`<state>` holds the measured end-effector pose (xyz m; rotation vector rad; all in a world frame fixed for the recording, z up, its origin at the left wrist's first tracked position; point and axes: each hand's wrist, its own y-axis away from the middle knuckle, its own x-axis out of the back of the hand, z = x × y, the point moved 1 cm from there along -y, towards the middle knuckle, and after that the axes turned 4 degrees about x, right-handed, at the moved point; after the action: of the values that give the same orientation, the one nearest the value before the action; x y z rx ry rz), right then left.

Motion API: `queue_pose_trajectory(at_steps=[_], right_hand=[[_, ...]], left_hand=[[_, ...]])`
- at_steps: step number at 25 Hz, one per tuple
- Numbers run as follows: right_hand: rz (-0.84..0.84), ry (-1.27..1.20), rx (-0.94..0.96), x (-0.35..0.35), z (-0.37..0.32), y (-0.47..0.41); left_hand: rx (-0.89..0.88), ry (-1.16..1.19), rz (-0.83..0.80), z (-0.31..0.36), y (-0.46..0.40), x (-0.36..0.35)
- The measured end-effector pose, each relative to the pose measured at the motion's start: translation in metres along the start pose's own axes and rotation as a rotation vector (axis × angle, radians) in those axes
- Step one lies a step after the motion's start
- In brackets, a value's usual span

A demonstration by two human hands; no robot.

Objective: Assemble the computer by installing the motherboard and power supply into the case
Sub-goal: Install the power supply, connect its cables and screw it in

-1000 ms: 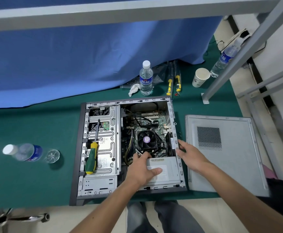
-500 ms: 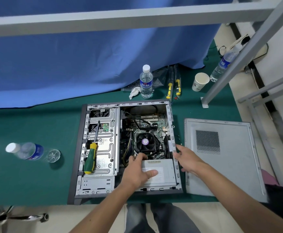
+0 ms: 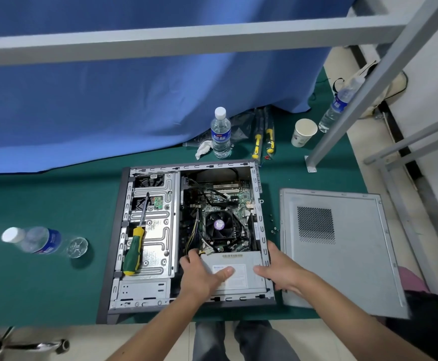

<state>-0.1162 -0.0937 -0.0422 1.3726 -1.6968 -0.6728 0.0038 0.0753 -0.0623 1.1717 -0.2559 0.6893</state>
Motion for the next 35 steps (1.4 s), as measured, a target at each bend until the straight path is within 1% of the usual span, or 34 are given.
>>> queue_pose_trajectory(at_steps=[4, 6, 9, 12, 15, 20, 23, 26, 28, 31, 32, 35], right_hand=[[0.01, -0.031, 0.022, 0.003, 0.002, -0.001], [0.001, -0.042, 0.026, 0.003, 0.005, -0.002], [0.002, -0.062, 0.036, 0.002, 0.008, -0.002], [-0.043, -0.085, 0.029, 0.003, 0.006, -0.001], [-0.081, -0.037, 0.03, 0.003, 0.004, -0.001], [-0.043, 0.004, 0.04, -0.001, 0.011, -0.003], [-0.038, 0.028, 0.013, 0.0, 0.012, -0.006], [-0.04, 0.02, 0.004, -0.001, 0.012, -0.009], [-0.034, -0.01, 0.017, -0.003, 0.012, -0.009], [-0.027, -0.048, 0.046, -0.006, 0.011, -0.007], [-0.023, -0.054, 0.046, -0.006, 0.011, -0.006], [-0.031, -0.032, 0.023, -0.003, 0.012, -0.005]], left_hand=[[0.099, 0.034, 0.081, 0.002, 0.004, -0.009], [0.124, 0.076, 0.076, 0.001, 0.002, -0.01], [0.137, 0.066, 0.08, 0.001, 0.0, -0.011], [0.11, 0.053, 0.107, -0.001, 0.003, -0.008], [0.078, -0.005, 0.07, -0.002, 0.001, -0.003], [-0.025, -0.109, -0.066, 0.003, -0.002, -0.002], [-0.016, -0.181, -0.053, 0.008, -0.001, -0.003], [-0.014, -0.19, -0.046, 0.007, 0.001, -0.004], [-0.009, -0.134, -0.076, 0.001, -0.001, -0.003], [0.035, 0.132, -0.213, -0.002, -0.001, 0.003], [0.029, 0.177, -0.242, -0.002, -0.002, 0.004], [-0.009, 0.194, -0.22, -0.003, 0.0, 0.0]])
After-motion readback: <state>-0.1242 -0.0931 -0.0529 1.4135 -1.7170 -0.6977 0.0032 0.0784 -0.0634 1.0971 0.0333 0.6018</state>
